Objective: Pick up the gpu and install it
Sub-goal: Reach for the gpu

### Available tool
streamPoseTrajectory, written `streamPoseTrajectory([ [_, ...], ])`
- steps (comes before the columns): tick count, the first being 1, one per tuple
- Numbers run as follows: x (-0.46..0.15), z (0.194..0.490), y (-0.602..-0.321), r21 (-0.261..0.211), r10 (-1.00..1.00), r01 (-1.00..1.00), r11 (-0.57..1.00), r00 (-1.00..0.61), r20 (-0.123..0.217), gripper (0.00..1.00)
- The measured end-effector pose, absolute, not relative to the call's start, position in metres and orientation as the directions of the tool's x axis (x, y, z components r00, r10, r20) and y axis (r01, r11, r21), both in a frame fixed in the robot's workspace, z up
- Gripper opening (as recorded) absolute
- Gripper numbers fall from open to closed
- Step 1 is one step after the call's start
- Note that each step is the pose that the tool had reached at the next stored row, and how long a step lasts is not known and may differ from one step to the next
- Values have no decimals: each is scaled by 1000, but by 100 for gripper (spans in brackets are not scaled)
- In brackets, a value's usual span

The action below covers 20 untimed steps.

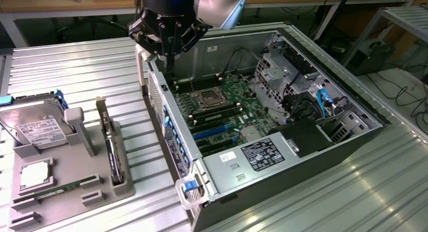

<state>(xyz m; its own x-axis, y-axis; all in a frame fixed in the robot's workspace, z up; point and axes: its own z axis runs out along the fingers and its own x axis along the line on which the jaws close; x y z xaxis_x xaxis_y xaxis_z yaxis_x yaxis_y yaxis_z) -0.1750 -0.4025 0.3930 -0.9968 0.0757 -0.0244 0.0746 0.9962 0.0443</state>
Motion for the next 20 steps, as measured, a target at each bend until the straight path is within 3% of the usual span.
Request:
streamPoseTrajectory([
  [20,-207,393,-416,44,56,55,997,-998,-24,11],
])
